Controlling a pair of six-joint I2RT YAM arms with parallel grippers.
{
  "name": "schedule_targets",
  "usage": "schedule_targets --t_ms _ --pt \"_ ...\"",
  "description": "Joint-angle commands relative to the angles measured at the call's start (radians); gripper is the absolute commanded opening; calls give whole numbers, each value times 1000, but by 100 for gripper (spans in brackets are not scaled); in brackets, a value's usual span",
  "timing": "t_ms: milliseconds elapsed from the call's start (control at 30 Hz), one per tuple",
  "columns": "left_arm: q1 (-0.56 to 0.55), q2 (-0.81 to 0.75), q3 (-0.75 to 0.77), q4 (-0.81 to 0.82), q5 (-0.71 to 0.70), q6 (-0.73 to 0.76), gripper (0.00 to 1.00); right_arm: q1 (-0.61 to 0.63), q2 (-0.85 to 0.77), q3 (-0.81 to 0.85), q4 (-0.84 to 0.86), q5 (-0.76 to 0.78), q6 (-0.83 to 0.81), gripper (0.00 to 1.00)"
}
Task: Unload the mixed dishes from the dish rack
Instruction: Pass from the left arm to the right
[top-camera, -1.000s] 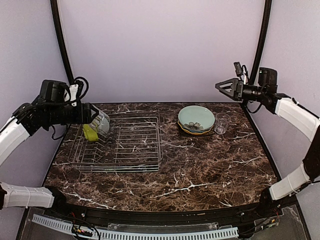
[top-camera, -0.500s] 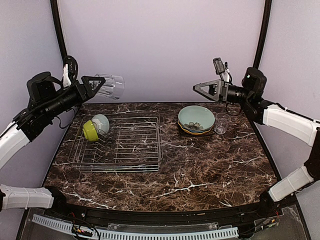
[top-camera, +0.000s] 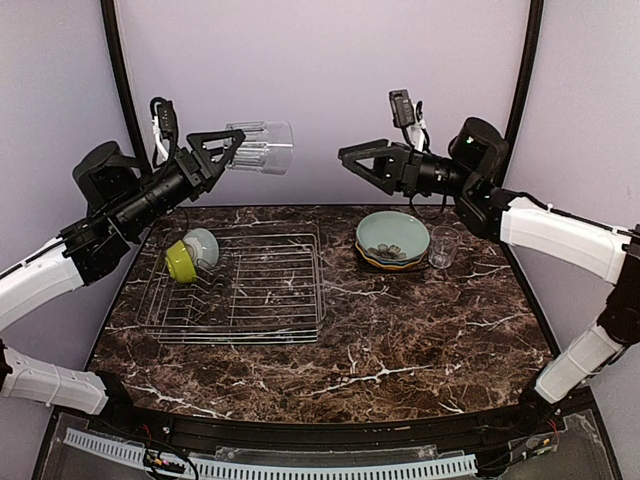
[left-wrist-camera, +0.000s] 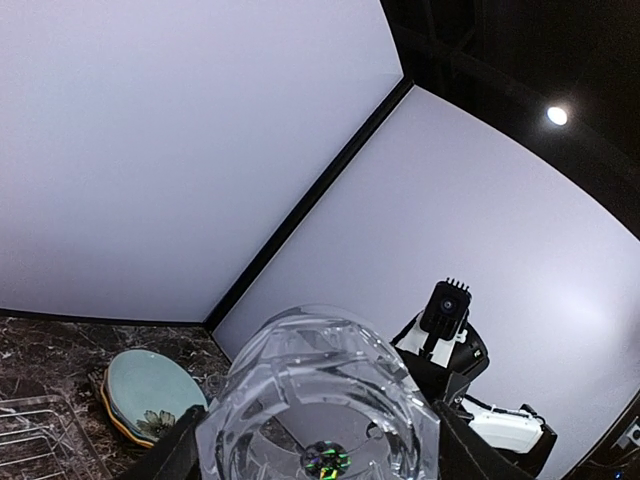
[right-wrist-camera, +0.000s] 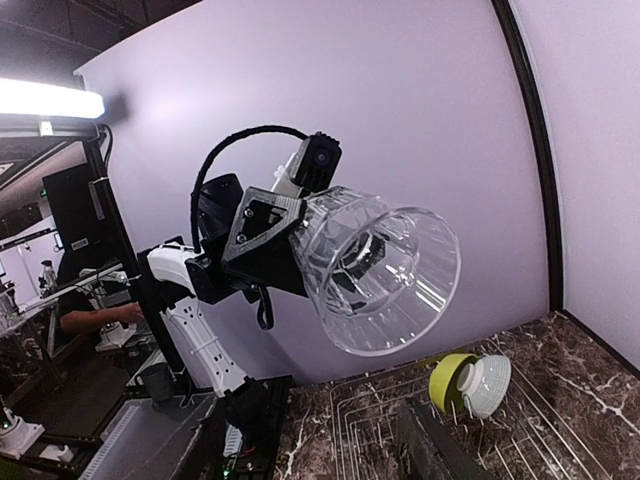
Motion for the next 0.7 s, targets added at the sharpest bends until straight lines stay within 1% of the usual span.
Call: schedule_targets --t_ms 0,200,467,667 --pt "-27 20 -14 189 -5 -71 38 46 16 56 39 61 -75 53" --pt "-45 68 -10 259 2 -103 38 77 35 74 82 78 -84 47" --pt "-65 118 -9 338 15 -134 38 104 65 94 117 95 -89 44" --pt "-79 163 -20 414 17 -179 38 129 83 102 138 104 -101 38"
